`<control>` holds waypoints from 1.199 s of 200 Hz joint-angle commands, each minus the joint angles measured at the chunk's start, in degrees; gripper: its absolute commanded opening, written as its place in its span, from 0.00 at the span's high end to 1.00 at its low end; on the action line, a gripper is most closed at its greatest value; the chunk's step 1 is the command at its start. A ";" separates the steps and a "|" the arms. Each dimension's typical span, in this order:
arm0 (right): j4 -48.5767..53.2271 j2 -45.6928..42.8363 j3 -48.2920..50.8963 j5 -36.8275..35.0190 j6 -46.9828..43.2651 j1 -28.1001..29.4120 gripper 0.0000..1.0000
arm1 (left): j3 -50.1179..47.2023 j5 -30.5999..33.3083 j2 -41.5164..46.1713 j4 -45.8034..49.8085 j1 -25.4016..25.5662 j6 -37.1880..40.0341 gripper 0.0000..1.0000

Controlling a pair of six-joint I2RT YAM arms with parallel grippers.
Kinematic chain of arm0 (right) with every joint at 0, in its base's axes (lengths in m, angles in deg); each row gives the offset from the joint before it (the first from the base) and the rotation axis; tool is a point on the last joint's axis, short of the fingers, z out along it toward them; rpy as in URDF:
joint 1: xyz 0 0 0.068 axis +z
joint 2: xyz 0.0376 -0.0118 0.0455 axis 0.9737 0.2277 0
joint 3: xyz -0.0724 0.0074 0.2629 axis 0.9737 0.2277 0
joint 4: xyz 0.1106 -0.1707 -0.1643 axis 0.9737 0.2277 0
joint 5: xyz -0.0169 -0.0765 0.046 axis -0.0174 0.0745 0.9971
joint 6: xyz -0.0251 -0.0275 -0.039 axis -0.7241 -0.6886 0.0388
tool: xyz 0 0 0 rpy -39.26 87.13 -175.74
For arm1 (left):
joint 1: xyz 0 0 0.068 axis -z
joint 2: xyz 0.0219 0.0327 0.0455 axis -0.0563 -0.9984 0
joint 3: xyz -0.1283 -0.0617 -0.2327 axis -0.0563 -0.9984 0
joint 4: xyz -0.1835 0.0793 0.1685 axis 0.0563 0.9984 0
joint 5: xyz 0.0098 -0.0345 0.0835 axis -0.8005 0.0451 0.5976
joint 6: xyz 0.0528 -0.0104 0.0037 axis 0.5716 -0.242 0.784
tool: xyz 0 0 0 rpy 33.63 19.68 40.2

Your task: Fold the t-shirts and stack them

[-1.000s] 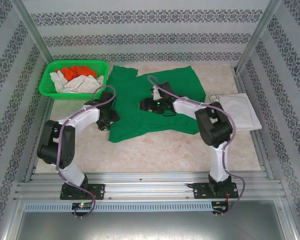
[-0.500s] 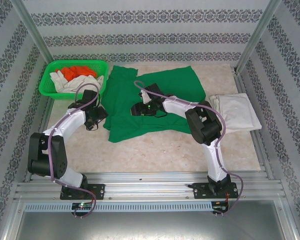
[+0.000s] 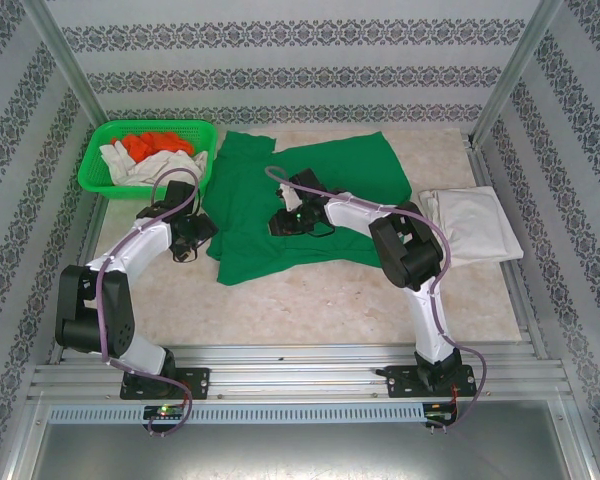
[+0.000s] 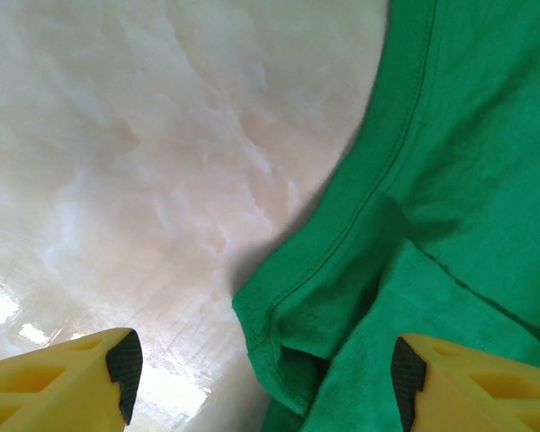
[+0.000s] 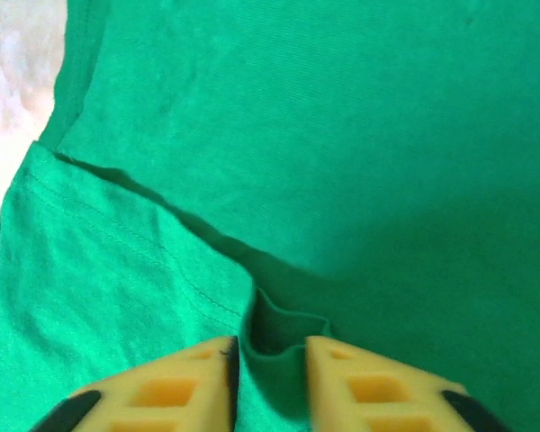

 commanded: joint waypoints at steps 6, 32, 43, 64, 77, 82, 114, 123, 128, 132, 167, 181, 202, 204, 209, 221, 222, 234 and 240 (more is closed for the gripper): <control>0.80 -0.99 -0.58 0.80 -0.87 0.67 0.94 | -1.00 0.03 0.78 -1.16 -0.38 0.15 0.26; -0.14 -3.75 0.72 1.18 -1.13 0.66 1.00 | -1.37 0.00 1.18 -1.44 -0.44 0.16 0.26; -1.05 -5.68 2.00 1.64 -1.22 0.67 1.00 | -1.47 0.02 1.45 -1.63 -0.38 0.08 0.26; -3.58 -10.23 6.28 3.72 -1.89 1.04 1.00 | -1.24 0.08 1.70 -1.73 -0.41 -0.05 0.26; -4.85 -13.34 9.21 6.49 -3.19 1.57 1.00 | -1.12 0.03 1.73 -1.74 -0.38 -0.08 0.26; -4.95 -14.55 10.19 7.58 -3.91 1.86 1.00 | -0.97 0.01 1.72 -1.73 -0.39 -0.04 0.26; 1.68 -22.94 16.69 11.34 -13.43 5.22 1.00 | -1.21 -0.62 2.10 -2.01 -0.39 -0.69 0.25; 5.42 -25.16 17.95 11.76 -17.21 6.48 1.00 | -1.63 -0.94 2.33 -2.28 -0.38 -1.06 0.25; 7.81 -26.40 18.95 11.85 -18.81 7.21 1.00 | -1.94 -1.14 2.49 -2.50 -0.38 -1.16 0.25; 9.52 -27.36 19.72 11.84 -19.77 7.69 1.00 | -2.19 -1.33 2.58 -2.57 -0.38 -1.30 0.25; 17.35 -36.26 27.42 12.64 -22.71 10.59 1.00 | -5.26 -2.56 4.17 -3.69 -0.38 -2.94 0.24; 18.65 -38.89 29.75 13.88 -22.66 10.78 1.00 | -6.58 -2.64 4.79 -4.55 -0.38 -3.73 0.24; 21.30 -41.03 31.40 13.57 -23.47 10.65 1.00 | -7.44 -3.24 4.63 -5.35 -0.23 -4.92 0.24; 21.54 -41.23 31.50 13.55 -23.57 10.61 1.00 | -7.46 -3.26 4.58 -5.39 -0.17 -4.98 0.24; 22.03 -41.49 31.66 13.48 -24.07 10.47 0.96 | -7.44 -3.35 4.47 -5.49 -0.05 -5.25 0.23; 22.69 -41.78 31.95 13.21 -24.88 9.93 0.77 | -7.51 -3.49 4.11 -5.49 0.51 -5.97 0.23; 22.71 -41.82 32.02 13.16 -24.96 9.87 0.76 | -7.48 -3.51 4.06 -5.54 0.60 -6.03 0.23; 23.30 -42.00 32.00 12.42 -25.60 9.37 0.62 | -7.67 -3.45 3.85 -5.58 1.59 -7.12 0.23; 23.06 -42.16 32.01 11.52 -25.52 8.99 0.50 | -7.83 -3.44 3.83 -5.59 2.37 -7.82 0.23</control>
